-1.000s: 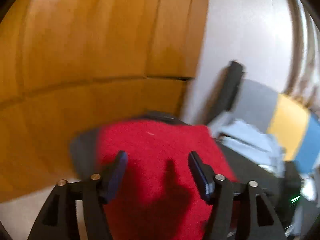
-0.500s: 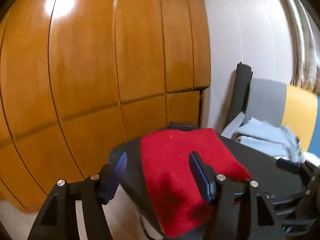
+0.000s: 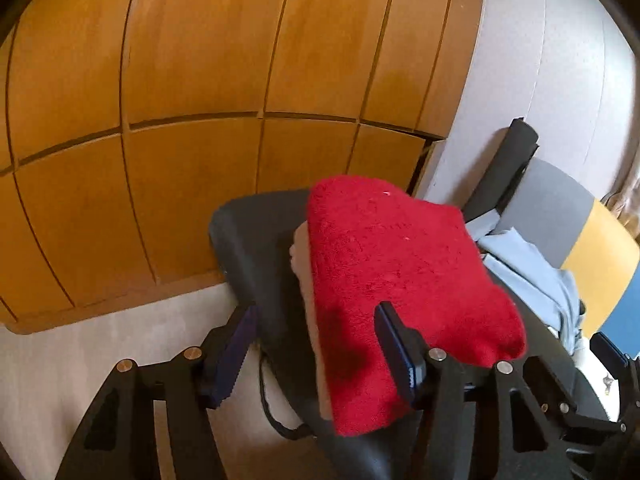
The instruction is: Fold clothes
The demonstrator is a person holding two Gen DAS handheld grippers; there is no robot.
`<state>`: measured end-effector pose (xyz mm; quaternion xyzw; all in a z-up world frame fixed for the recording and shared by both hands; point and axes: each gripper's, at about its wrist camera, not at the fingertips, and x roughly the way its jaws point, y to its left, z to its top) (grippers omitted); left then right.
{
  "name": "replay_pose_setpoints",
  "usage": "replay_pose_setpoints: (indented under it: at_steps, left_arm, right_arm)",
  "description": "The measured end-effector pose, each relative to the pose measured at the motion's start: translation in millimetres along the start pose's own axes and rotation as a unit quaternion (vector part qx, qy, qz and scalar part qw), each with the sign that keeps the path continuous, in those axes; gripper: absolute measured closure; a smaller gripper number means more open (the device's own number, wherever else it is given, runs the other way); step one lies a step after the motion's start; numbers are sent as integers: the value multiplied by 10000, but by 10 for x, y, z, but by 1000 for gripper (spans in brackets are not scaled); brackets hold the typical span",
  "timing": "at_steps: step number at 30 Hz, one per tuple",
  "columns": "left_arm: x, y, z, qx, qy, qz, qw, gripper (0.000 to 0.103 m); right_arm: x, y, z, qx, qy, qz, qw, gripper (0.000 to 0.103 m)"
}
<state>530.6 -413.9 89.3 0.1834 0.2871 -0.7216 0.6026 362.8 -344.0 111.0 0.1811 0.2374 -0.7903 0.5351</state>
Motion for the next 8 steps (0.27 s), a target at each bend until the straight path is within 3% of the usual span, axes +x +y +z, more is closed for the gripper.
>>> replay_pose_setpoints:
  at_steps: [2,5,8]
  left_arm:
    - [-13,-22,-29,55,-34,-38,10000,41]
    - [-62,-61,-91,200,-135,-36,9997,53]
    - [-107,-122,-133,308,-193,-22,9993,53]
  right_arm:
    - [36,11,-17,34,71,100,9999,0]
    - [108,47,-45,-6,201,240,9995,0]
    - [155,63,-82,-50,298,351,9989,0]
